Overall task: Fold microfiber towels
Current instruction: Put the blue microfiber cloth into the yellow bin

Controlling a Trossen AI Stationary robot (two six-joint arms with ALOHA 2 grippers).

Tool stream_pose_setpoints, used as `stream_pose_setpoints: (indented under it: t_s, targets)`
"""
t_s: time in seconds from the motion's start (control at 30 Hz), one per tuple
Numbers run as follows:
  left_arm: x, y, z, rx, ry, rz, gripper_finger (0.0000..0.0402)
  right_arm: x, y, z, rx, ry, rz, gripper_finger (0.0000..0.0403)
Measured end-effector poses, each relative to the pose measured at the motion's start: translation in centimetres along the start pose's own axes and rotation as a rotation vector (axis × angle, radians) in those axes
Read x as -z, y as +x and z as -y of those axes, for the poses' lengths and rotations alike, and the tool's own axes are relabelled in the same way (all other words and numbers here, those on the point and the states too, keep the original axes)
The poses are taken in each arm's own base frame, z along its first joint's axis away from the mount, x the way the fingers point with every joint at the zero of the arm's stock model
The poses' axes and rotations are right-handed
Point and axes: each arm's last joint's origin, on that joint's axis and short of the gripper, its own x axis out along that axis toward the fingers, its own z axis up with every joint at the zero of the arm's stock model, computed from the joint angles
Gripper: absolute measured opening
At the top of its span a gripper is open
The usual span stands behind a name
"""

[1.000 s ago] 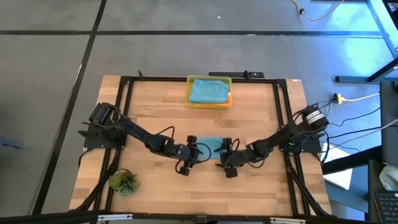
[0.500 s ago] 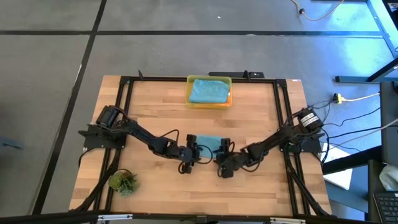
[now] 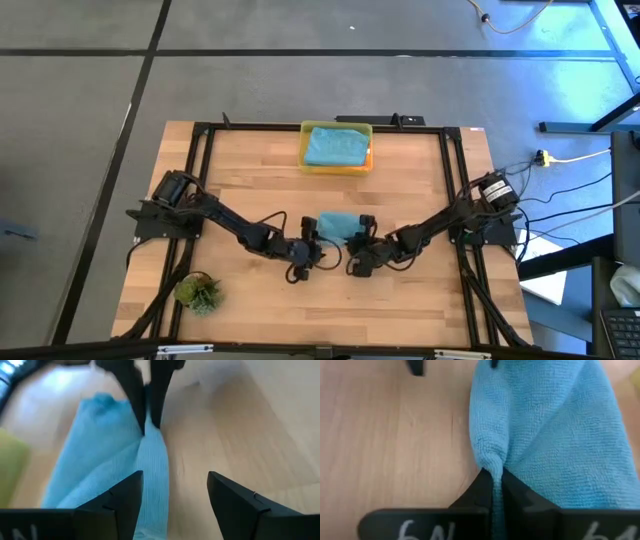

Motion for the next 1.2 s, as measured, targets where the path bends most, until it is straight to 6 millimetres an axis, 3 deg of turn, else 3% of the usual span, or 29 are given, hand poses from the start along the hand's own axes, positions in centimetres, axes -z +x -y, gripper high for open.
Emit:
stream_pose_setpoints:
  t_s: [0.17, 0.33, 0.6, 0.9, 1.2]
  targets:
    - [-2.0, -0.6, 1.0, -0.082, 0.137, 0.009, 0.0222, -0.8, -0.7, 0.6, -0.090, 0.096, 0.005, 0.0013]
    - [-2.4, -1.1, 1.4, -0.181, 0.261, -0.075, 0.0237, -1.7, -1.7, 0.8, -0.197, 0.132, 0.030, 0.0013]
    - [-2.7, -1.3, 1.9, -0.116, 0.273, -0.046, 0.0253, -2.6, -2.6, 1.2, -0.252, 0.222, 0.064, 0.0013]
    - [-4.1, -2.4, 3.8, -0.098, 0.264, 0.036, 0.0254, -2.8, -2.3, 2.0, -0.253, 0.249, 0.051, 0.0013]
    - [-1.7, -0.5, 2.8, -0.140, 0.225, -0.117, 0.0255, -3.0, -2.3, 1.9, -0.298, 0.255, 0.058, 0.0013]
